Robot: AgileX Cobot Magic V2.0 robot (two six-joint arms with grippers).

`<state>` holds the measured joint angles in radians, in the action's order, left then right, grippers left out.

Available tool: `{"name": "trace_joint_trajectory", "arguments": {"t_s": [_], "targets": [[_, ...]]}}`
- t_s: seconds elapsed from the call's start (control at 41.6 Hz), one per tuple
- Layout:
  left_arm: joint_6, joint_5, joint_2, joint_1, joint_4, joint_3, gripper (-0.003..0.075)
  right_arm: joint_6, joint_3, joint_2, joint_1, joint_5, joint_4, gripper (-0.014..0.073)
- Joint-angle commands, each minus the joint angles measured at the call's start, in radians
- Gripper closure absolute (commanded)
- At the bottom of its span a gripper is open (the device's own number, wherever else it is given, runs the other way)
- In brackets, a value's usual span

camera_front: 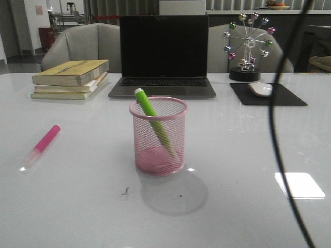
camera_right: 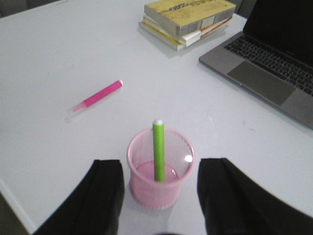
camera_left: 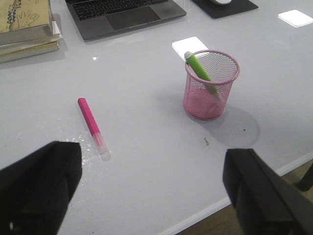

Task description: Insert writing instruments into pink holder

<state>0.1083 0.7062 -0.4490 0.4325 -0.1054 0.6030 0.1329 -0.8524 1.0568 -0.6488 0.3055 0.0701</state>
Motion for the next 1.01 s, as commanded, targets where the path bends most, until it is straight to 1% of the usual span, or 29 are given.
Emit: {"name": "trace_joint_trajectory", "arguments": {"t_s": [0.0,0.144,0.264,0.432,0.6,0.744,0.816,0.984], "targets": [[-0.002,-0.077,-0.013,0.006,-0.014,0.027,0.0087,0.013,0.029,-0.124,0.001,0.03,0.008,0.0134],[-0.002,-0.077,-0.013,0.006,-0.014,0.027,0.0087,0.01,0.149,-0.271,0.001,0.063,0.013,0.0134],[-0.002,-0.077,-0.013,0.006,-0.014,0.027,0.0087,-0.03,0.242,-0.382,0.001,0.103,0.012,0.0134],[-0.002,-0.084,-0.013,0.006,-0.014,0.027,0.0087,-0.043,0.338,-0.48,0.001,0.142,0.011,0.0134],[-0.002,-0.09,-0.013,0.006,-0.014,0.027,0.0087,-0.043,0.363,-0.499,0.001,0.15,0.011,0.0134],[-0.002,-0.164,-0.013,0.006,-0.02,0.027,0.0087,-0.043,0.363,-0.499,0.001,0.152,0.011,0.0134],[-0.002,-0.175,-0.013,0.006,-0.031,0.027,0.0087,-0.043,0.363,-0.499,0.001,0.153,0.011,0.0134],[-0.002,-0.168,-0.102,0.006,-0.015,0.029,0.0087,-0.043,0.363,-0.499,0.001,0.153,0.011,0.0134]]}}
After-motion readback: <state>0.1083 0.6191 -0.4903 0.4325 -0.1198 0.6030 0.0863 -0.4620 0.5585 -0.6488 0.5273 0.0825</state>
